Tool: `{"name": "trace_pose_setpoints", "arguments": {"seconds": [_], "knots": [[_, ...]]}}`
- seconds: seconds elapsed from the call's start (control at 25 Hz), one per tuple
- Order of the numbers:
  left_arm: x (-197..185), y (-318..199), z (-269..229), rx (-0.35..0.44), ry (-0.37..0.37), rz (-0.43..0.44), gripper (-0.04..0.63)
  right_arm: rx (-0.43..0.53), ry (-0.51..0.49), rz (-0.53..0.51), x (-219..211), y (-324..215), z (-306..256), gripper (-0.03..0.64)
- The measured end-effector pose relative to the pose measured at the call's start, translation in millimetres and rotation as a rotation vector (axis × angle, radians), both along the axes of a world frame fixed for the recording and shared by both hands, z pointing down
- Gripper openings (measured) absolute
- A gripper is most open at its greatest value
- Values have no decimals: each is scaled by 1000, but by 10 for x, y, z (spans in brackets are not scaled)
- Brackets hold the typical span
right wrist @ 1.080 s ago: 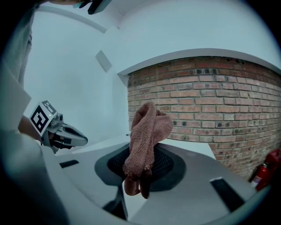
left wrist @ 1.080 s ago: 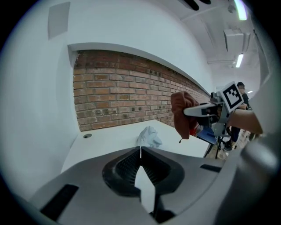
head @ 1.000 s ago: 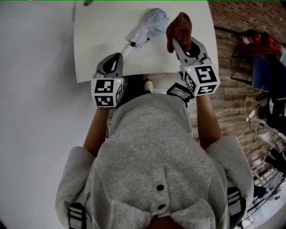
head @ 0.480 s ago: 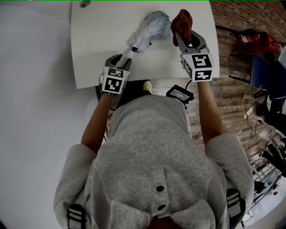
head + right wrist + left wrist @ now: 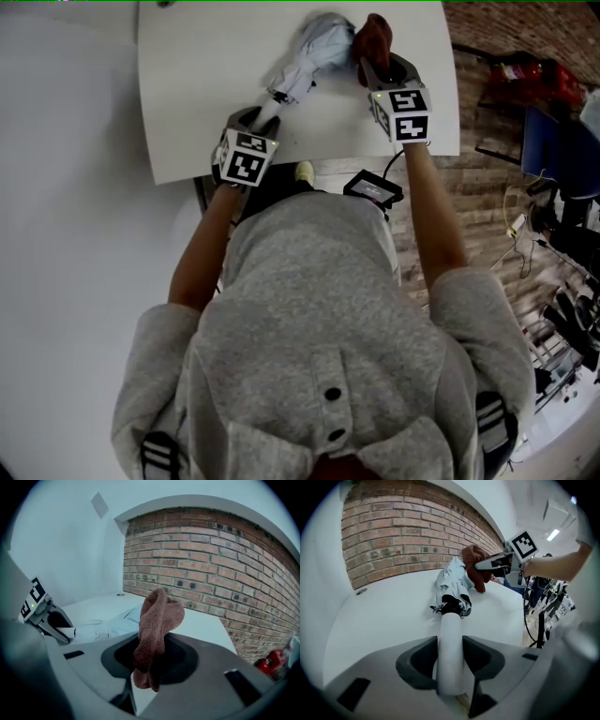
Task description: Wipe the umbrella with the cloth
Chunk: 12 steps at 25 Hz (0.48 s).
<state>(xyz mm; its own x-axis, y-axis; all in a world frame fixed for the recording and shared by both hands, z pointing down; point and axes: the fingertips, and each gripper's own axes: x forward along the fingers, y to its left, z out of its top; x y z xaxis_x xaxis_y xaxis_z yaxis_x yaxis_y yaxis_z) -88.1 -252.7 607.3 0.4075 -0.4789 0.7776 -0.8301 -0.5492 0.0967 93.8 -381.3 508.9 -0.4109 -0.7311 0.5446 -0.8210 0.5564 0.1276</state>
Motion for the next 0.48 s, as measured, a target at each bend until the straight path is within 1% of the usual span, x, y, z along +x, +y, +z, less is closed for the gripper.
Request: {"name": "trace_pose_setpoints", "arguments": {"seconds": [0.12,0.24,0.48], "knots": [[3,-1,-5,18,15,-6,169,-20,-14,-10,-93,28,117,100],[-6,-13,-8,37,16,-20,160,-39,-50,-16,-209,67,201,100],[3,-6,-28,30,17,-9,155,-59,-71,-62,-442,231,312,100]]}}
